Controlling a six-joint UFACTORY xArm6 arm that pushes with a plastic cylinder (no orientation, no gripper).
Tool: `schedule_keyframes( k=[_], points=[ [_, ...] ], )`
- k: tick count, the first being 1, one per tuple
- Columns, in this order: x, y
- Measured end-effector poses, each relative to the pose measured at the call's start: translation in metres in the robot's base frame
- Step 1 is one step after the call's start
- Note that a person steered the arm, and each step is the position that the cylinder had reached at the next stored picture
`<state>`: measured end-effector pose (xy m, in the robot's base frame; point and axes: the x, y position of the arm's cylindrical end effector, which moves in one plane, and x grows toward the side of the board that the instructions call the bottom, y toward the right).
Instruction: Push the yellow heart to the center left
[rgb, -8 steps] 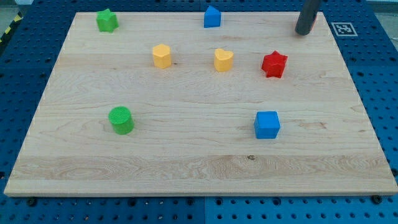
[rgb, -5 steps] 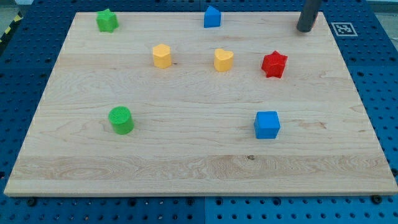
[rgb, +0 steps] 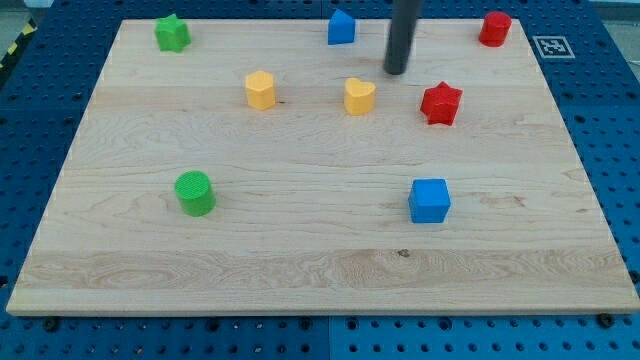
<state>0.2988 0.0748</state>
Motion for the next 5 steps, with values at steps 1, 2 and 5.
schedule_keyframes(
  k=[1, 2, 5],
  points=[
    [0.022, -0.023],
    [0.048, -0.029],
    [0.106, -0.048]
  ],
)
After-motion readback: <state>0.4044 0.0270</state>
